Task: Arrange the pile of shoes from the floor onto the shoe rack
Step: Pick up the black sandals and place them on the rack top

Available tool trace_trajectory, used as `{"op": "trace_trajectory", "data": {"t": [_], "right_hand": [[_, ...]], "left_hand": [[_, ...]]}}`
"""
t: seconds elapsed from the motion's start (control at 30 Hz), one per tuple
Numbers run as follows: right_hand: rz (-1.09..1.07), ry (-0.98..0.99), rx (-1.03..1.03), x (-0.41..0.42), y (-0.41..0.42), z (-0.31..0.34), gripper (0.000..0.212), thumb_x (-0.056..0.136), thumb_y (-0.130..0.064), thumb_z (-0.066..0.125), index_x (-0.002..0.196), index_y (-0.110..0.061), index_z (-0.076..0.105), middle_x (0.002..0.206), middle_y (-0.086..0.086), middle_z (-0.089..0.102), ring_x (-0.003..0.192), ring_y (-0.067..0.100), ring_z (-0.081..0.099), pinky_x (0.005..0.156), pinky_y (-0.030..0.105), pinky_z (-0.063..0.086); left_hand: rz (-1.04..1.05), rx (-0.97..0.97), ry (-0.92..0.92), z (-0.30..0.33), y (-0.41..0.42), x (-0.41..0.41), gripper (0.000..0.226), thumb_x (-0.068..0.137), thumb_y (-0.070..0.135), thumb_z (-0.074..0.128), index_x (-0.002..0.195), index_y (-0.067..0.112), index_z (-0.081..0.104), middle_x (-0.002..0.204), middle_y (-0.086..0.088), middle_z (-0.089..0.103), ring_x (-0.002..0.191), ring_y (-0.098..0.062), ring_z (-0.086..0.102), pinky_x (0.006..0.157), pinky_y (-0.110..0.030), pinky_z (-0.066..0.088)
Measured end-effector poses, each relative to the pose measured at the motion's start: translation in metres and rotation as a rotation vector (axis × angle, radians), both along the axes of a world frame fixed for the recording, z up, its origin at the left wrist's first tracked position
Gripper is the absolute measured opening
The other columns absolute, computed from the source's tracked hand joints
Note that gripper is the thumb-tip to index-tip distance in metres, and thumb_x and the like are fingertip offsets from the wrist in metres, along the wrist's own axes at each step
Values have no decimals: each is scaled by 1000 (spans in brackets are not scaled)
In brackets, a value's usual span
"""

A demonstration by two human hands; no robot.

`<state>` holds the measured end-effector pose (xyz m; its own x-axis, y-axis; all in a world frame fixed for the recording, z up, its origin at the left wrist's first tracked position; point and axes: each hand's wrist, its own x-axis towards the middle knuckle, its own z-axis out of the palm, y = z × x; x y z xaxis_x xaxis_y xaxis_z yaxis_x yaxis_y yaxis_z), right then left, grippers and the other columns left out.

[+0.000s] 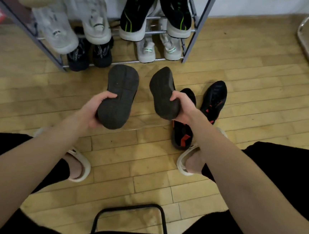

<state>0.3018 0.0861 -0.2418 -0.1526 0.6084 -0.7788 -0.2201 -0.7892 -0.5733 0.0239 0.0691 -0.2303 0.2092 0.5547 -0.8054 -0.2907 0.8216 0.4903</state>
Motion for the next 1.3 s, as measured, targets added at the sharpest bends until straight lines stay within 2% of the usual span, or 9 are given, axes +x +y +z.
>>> {"op": "trace_trajectory", "data": {"t": [0.13, 0.23, 0.37, 0.43, 0.67, 0.8, 0.9, 1.03, 1.3], "right_hand": [[4, -86, -26, 0, 5, 49, 49, 69, -31, 63, 116, -18, 58, 116, 11, 63, 108, 31, 59, 87, 41, 52], [31, -161, -60, 0, 5, 84, 49, 70, -37, 63, 114, -17, 55, 116, 12, 61, 114, 31, 57, 94, 40, 45], [25, -265, -39, -10, -4, 119, 44, 69, -39, 64, 107, -19, 57, 112, 8, 63, 101, 24, 62, 79, 32, 50], [21, -341, 50, -17, -12, 134, 41, 72, -40, 62, 106, -18, 54, 110, 8, 61, 93, 23, 61, 73, 31, 50], [-114, -510, 528, -18, -31, 192, 51, 75, -40, 63, 117, -18, 44, 107, 8, 61, 88, 21, 62, 63, 30, 52], [-148, -652, 813, -21, -36, 232, 43, 77, -44, 62, 108, -20, 45, 94, -1, 61, 85, 21, 64, 65, 37, 56], [-120, -778, 1011, -20, -35, 255, 49, 79, -53, 59, 112, -21, 44, 95, -1, 62, 89, 22, 64, 70, 36, 54], [-22, -997, 1135, -13, -22, 274, 64, 83, -61, 54, 127, -16, 40, 118, 10, 54, 98, 24, 58, 79, 39, 51], [213, -1543, 1166, -2, 46, 297, 67, 89, -62, 45, 135, -13, 37, 128, 19, 47, 111, 42, 50, 94, 53, 41]], "left_hand": [[49, 17, -171, 31, -14, -4, 58, 78, 28, 58, 133, 10, 55, 134, -16, 59, 116, -35, 61, 103, -40, 45], [50, 7, -235, 57, -25, -2, 66, 68, 28, 63, 132, 11, 56, 129, -15, 62, 99, -32, 69, 77, -36, 57], [-33, 58, -261, 90, -34, -2, 62, 68, 32, 63, 127, 14, 55, 117, -12, 63, 97, -29, 65, 91, -47, 49], [-23, 108, -262, 105, -36, -5, 61, 72, 31, 63, 130, 14, 53, 119, -13, 60, 102, -31, 62, 96, -60, 46], [-92, 325, -111, 171, -30, -18, 58, 81, 56, 59, 123, 17, 60, 103, -13, 69, 85, -33, 66, 66, -37, 55], [-85, 400, -93, 209, -27, -19, 65, 84, 69, 47, 125, 21, 63, 115, -11, 70, 96, -34, 68, 77, -41, 55], [-56, 465, 17, 235, -22, -17, 57, 89, 63, 43, 123, 22, 63, 118, -9, 69, 107, -31, 65, 89, -43, 51], [28, 567, 284, 270, -9, -5, 39, 89, 54, 43, 96, 24, 68, 94, -1, 73, 93, -21, 66, 77, -32, 50], [-4, 1021, 890, 322, 73, 28, 27, 93, 42, 44, 114, 26, 50, 104, 0, 56, 90, -17, 54, 70, -32, 43]]}}
